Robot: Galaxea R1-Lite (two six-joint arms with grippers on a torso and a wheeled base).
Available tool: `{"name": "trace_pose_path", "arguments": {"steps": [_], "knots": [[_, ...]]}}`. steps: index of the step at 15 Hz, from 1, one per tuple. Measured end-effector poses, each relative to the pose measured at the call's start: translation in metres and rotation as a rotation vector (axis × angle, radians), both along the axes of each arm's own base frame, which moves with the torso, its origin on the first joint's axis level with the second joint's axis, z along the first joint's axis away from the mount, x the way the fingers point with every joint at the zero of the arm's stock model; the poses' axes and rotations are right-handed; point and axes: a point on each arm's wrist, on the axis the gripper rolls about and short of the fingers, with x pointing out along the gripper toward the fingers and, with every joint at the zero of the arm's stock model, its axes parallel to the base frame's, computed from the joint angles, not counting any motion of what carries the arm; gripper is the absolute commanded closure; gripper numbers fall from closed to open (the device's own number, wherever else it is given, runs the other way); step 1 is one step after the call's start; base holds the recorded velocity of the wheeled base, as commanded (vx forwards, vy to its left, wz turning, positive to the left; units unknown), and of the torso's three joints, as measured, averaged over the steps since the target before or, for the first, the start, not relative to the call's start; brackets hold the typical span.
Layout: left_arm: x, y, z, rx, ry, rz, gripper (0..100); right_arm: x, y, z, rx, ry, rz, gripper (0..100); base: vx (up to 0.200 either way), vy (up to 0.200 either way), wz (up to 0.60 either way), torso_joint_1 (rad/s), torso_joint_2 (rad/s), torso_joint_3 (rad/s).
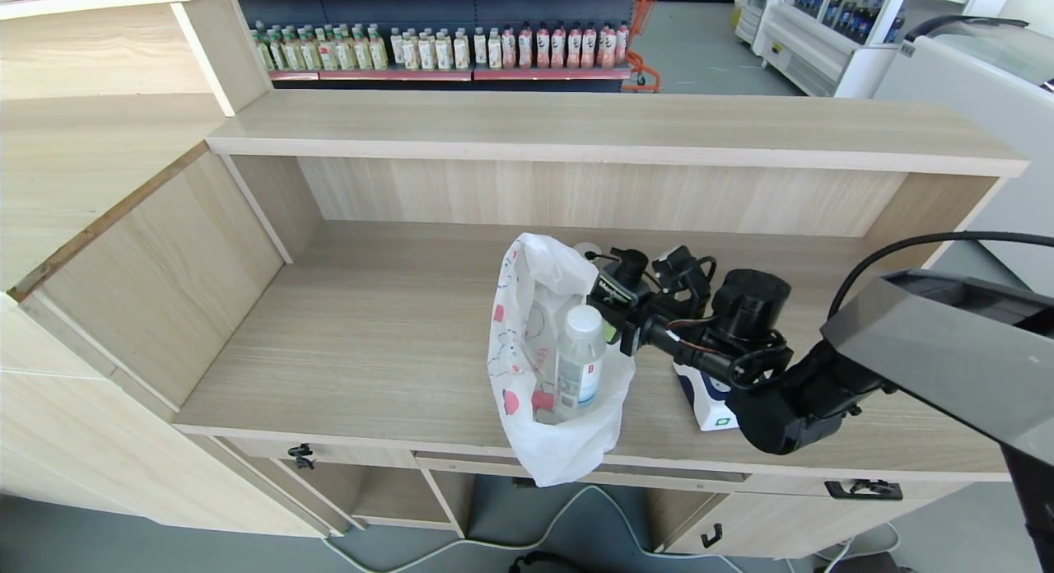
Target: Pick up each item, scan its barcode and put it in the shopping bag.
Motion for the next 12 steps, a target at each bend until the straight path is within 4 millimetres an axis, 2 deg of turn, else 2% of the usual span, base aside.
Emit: {"name": "trace_pose_path", "arguments": {"steps": [7, 12], "knots": [[0.000, 0.000, 0.000, 0.000, 0.000, 0.000, 0, 0.023, 0.020, -0.021, 0.004, -0.019, 0.045, 100, 0.000, 0.000, 0.00, 0.000, 0.00, 0.000], [0.000, 0.000, 0.000, 0.000, 0.000, 0.000, 0, 0.031, 0.025, -0.045, -0.024, -0.004, 0.066, 100, 0.000, 0.000, 0.00, 0.000, 0.00, 0.000]]}}
